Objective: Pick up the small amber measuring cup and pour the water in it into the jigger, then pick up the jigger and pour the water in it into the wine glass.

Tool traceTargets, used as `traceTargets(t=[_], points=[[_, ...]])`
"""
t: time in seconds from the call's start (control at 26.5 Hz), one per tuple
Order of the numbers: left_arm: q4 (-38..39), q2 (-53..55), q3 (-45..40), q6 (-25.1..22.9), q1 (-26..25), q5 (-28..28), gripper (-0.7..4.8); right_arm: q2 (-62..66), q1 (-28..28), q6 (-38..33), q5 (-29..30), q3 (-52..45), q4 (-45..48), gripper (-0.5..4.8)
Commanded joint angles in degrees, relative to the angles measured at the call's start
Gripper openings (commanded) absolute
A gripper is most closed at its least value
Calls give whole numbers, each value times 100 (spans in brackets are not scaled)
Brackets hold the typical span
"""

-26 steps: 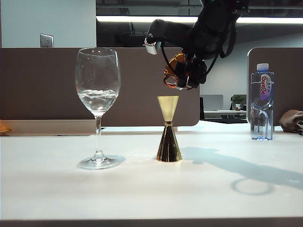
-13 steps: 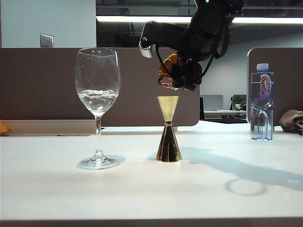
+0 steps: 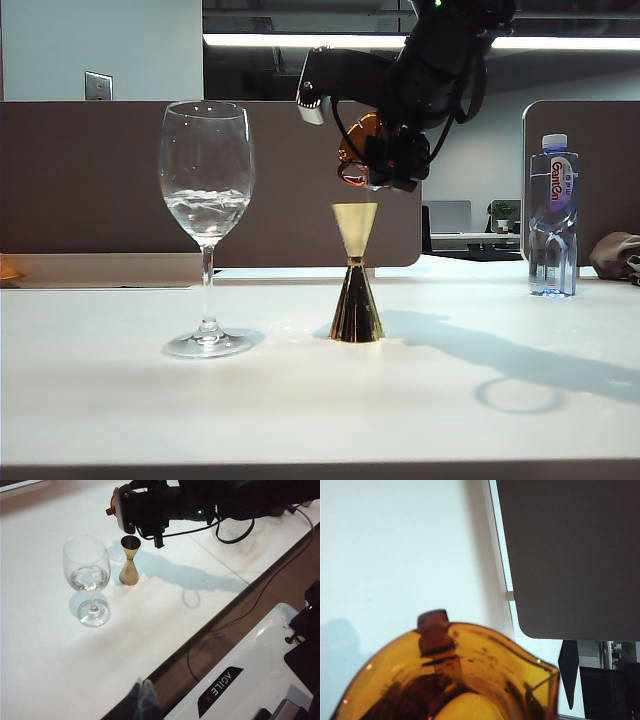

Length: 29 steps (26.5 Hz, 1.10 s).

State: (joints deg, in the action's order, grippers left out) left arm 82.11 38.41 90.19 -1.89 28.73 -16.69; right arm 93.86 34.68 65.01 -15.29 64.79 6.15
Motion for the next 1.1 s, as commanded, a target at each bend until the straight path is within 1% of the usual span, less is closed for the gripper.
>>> traceTargets(t=[0.04, 0.34, 0.45, 0.6, 0.72, 1.02, 1.1], points=[[33, 2, 17, -24, -4, -4, -2, -22, 15, 201, -22, 35, 142, -1], [33, 2, 17, -24, -4, -4, -2, -20, 63, 321, 94, 35, 142, -1], [33, 2, 17, -24, -4, -4, -2, -20, 131, 579, 87, 35, 146, -1], [33, 2, 17, -24, -4, -4, -2, -20, 162, 658, 94, 35, 153, -1], [33, 2, 17, -24, -4, -4, -2, -20, 166, 907, 92, 35, 173, -1], [33, 2, 17, -24, -4, -4, -2, -20, 166, 1266, 136, 35, 483, -1], [33, 2, 17, -24, -4, -4, -2, -20, 166, 1458, 201, 35, 481, -1]])
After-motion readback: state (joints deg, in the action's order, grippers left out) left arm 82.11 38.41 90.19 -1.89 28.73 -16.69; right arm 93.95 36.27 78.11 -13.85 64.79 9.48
